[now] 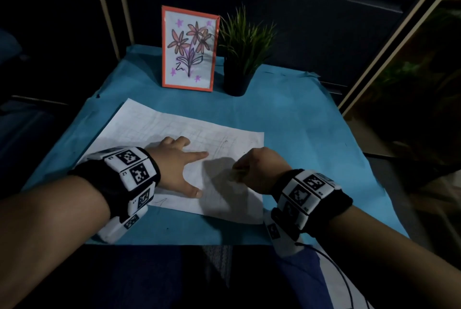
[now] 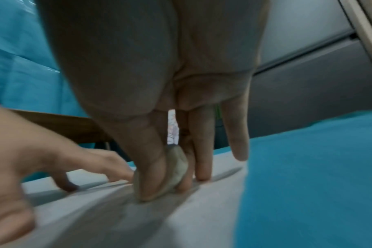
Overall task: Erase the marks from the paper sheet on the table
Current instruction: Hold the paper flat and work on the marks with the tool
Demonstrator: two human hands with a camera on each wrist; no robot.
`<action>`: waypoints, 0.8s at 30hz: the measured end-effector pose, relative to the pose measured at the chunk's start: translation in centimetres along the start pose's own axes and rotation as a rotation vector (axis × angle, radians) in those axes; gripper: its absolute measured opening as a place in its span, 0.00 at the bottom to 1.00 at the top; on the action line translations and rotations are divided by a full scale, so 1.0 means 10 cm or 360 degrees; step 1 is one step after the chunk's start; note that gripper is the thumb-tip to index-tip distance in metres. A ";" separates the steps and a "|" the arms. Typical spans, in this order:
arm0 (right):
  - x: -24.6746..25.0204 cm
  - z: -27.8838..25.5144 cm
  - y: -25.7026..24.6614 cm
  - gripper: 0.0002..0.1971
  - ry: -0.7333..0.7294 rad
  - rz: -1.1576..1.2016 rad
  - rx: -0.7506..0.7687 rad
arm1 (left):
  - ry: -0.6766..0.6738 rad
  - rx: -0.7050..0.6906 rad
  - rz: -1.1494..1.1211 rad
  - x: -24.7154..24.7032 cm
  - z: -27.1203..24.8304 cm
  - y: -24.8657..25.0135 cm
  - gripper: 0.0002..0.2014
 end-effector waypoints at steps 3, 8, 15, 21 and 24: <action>-0.04 0.00 0.00 0.14 -0.0012 0.0010 -0.0013 | 0.0004 0.0005 -0.0004 0.00 0.00 0.00 0.47; -0.12 -0.07 0.00 0.15 -0.0148 -0.0001 -0.0005 | -0.0008 0.0003 -0.0006 -0.02 -0.01 0.00 0.47; -0.13 -0.09 -0.03 0.14 -0.0171 -0.0003 0.0011 | -0.0011 0.0004 -0.0013 -0.01 0.00 0.02 0.47; -0.05 -0.06 -0.02 0.14 -0.0025 0.0056 -0.0005 | -0.0015 0.0016 -0.0027 -0.01 -0.01 0.00 0.47; -0.13 -0.10 -0.01 0.13 -0.0096 0.0057 0.0012 | -0.0018 0.0014 -0.0014 -0.02 -0.02 0.01 0.47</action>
Point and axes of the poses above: each hand's wrist, its own z-axis towards the middle knuckle, its own x-axis out of the back of the hand, y = z × x, the point moved 8 cm from there along z, towards the middle knuckle, and after that the axes turned 15 degrees about z, right-handed, at the moved point
